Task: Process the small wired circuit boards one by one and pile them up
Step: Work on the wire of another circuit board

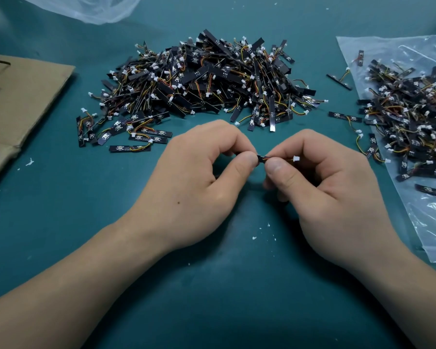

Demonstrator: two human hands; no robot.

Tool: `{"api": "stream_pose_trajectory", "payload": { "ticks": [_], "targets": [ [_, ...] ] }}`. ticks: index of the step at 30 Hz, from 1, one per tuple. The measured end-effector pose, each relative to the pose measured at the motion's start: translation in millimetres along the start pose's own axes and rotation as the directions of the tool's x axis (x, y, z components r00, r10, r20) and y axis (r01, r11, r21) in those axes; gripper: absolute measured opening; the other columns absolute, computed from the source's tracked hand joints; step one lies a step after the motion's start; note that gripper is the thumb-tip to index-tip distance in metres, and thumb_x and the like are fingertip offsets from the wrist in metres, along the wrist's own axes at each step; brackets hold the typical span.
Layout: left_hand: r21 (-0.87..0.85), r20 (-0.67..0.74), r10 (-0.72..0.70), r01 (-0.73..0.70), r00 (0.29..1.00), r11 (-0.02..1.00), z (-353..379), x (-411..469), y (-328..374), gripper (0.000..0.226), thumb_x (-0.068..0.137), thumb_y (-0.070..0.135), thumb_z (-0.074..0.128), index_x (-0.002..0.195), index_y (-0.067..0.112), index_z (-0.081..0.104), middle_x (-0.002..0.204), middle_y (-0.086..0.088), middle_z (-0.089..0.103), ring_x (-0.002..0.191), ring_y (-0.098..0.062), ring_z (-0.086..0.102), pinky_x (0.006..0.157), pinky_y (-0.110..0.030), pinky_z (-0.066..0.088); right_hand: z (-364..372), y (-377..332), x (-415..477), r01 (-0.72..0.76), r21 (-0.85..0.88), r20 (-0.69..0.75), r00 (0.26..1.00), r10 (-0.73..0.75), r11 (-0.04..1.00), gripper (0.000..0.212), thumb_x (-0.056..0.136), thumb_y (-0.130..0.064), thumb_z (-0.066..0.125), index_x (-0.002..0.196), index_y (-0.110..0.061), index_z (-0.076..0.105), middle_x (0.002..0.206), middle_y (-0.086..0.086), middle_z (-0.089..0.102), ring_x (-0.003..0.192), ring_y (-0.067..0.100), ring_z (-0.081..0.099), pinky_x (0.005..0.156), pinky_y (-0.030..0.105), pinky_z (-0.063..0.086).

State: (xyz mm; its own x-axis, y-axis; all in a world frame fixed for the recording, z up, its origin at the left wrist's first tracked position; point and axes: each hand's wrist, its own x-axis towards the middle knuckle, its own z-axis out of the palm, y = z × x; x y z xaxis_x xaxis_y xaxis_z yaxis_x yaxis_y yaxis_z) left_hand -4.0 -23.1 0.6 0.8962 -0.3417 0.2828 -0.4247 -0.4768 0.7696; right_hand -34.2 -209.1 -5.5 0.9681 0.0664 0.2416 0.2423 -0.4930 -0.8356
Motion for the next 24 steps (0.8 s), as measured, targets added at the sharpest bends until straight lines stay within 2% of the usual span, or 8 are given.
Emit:
{"api": "stream_pose_trajectory", "payload": {
  "ticks": [5, 8, 11, 13, 16, 20, 22, 24],
  "targets": [
    [0.013, -0.029, -0.016, 0.017, 0.999, 1.0, 0.5, -0.4, 1.4, 0.015, 0.096, 0.025, 0.058, 0.088, 0.017, 0.068, 0.092, 0.007, 0.07, 0.093, -0.012, 0.064, 0.083, -0.031, 0.047, -0.3, 1.1, -0.7, 0.009, 0.03, -0.069, 0.998, -0.006, 1.0, 0.006, 0.096, -0.027, 0.066, 0.095, -0.032, 0.069, 0.083, -0.007, 0.075, 0.067, 0.021, 0.068, 0.064, 0.039, 0.057],
    [0.022, -0.058, -0.038, 0.04, 0.998, 0.999, 1.0, -0.7, 1.3, 0.016, 0.096, 0.027, 0.059, 0.086, 0.017, 0.068, 0.091, 0.008, 0.07, 0.09, -0.01, 0.064, 0.082, -0.027, 0.047, 0.2, 2.5, -0.6, 0.015, 0.036, -0.124, 0.992, -0.01, 0.999, 0.005, 0.095, -0.029, 0.07, 0.095, -0.033, 0.07, 0.081, -0.001, 0.071, 0.059, 0.026, 0.065, 0.057, 0.048, 0.054],
    [0.04, -0.076, -0.053, 0.056, 0.996, 0.998, 2.5, -1.6, 1.8, 0.019, 0.094, 0.033, 0.061, 0.083, 0.021, 0.068, 0.089, 0.011, 0.071, 0.09, -0.008, 0.064, 0.084, -0.031, 0.049, 0.0, 2.5, -1.4, 0.02, 0.083, -0.198, 0.98, -0.003, 0.996, 0.005, 0.091, -0.03, 0.077, 0.092, -0.032, 0.072, 0.08, 0.006, 0.069, 0.055, 0.033, 0.061, 0.05, 0.053, 0.05],
    [0.027, -0.088, -0.065, 0.068, 0.994, 0.997, 2.9, -2.0, 1.9, 0.021, 0.094, 0.036, 0.062, 0.079, 0.022, 0.067, 0.087, 0.011, 0.071, 0.09, -0.009, 0.066, 0.085, -0.034, 0.05, 0.4, 0.9, -1.0, 0.044, 0.103, -0.238, 0.971, -0.019, 0.994, 0.009, 0.09, -0.024, 0.08, 0.089, -0.03, 0.073, 0.093, -0.002, 0.073, 0.058, 0.028, 0.062, 0.053, 0.049, 0.053],
    [0.011, -0.08, -0.055, 0.056, 0.995, 0.998, 1.9, -1.6, 1.5, 0.02, 0.094, 0.032, 0.062, 0.079, 0.021, 0.066, 0.087, 0.01, 0.071, 0.088, -0.009, 0.065, 0.081, -0.029, 0.049, 1.2, 0.8, 0.5, 0.004, 0.109, -0.212, 0.977, 0.019, 0.994, 0.01, 0.088, -0.024, 0.08, 0.085, -0.03, 0.072, 0.105, -0.008, 0.074, 0.063, 0.022, 0.068, 0.062, 0.043, 0.059],
    [-0.011, -0.037, -0.016, 0.016, 0.999, 1.0, 0.4, -1.3, 3.3, 0.016, 0.095, 0.022, 0.062, 0.08, 0.021, 0.063, 0.088, 0.009, 0.07, 0.077, -0.004, 0.059, 0.072, -0.016, 0.041, 0.0, 2.3, 0.3, -0.056, 0.106, -0.19, 0.979, 0.075, 0.993, 0.016, 0.087, -0.042, 0.074, 0.085, -0.027, 0.071, 0.077, 0.009, 0.071, 0.058, 0.038, 0.062, 0.055, 0.055, 0.052],
    [-0.016, -0.033, -0.006, 0.005, 0.999, 1.0, 0.7, -1.9, 3.4, 0.016, 0.096, 0.021, 0.062, 0.08, 0.021, 0.062, 0.088, 0.009, 0.069, 0.074, -0.002, 0.058, 0.07, -0.015, 0.039, -0.7, 0.8, 0.4, -0.044, 0.085, -0.183, 0.981, 0.059, 0.995, 0.022, 0.09, -0.045, 0.07, 0.085, -0.024, 0.07, 0.065, 0.014, 0.063, 0.056, 0.039, 0.059, 0.051, 0.051, 0.046],
    [-0.033, -0.031, 0.0, -0.001, 1.0, 0.999, 0.9, -2.2, 2.7, 0.016, 0.097, 0.022, 0.062, 0.081, 0.02, 0.063, 0.088, 0.007, 0.07, 0.074, -0.005, 0.058, 0.068, -0.018, 0.041, -0.7, 0.4, 1.0, -0.047, 0.06, -0.177, 0.983, 0.057, 0.997, 0.021, 0.091, -0.044, 0.07, 0.084, -0.025, 0.069, 0.063, 0.012, 0.063, 0.056, 0.037, 0.06, 0.051, 0.05, 0.046]
  ]
}}
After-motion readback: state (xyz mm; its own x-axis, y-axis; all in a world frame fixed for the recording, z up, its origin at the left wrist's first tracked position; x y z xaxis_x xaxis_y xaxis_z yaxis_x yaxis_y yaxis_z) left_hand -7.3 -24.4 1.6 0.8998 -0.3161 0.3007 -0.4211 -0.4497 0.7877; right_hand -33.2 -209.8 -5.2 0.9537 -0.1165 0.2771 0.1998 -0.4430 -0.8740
